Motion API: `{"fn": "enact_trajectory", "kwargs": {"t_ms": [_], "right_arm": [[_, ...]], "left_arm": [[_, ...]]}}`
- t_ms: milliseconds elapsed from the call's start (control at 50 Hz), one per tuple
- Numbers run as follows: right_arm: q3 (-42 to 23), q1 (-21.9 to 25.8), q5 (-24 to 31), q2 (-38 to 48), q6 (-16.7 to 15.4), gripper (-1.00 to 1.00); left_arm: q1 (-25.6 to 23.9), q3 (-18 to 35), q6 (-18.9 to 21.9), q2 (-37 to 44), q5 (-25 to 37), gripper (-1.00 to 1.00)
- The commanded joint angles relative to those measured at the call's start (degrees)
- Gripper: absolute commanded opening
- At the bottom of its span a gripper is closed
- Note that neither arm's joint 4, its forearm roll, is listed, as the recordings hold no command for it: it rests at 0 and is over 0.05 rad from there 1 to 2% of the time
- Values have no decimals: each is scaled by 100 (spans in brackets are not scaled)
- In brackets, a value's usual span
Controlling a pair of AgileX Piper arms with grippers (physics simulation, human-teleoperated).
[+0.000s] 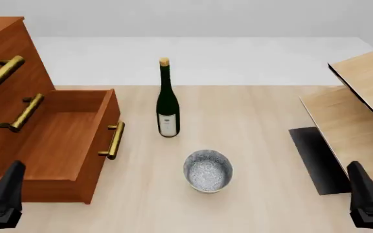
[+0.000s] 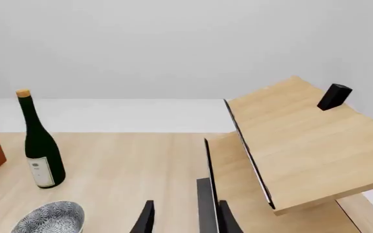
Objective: Close the bottom drawer of the cabinet and open the top drawer.
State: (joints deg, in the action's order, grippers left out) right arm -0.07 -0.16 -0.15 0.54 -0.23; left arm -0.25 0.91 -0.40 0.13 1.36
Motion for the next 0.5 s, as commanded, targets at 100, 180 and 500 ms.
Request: {"fn": "enact_trajectory", "kwargs": {"t_ms": [100, 180, 500], "right_arm": [[-15, 35, 33, -21, 17, 100], [-13, 44, 34, -21, 18, 100], [-3, 39, -35, 45, 10, 100]], "left_arm": [[11, -62, 16, 42, -152, 100], [10, -63, 42, 39, -144, 100], [-62, -34, 61, 178, -222, 100]]}}
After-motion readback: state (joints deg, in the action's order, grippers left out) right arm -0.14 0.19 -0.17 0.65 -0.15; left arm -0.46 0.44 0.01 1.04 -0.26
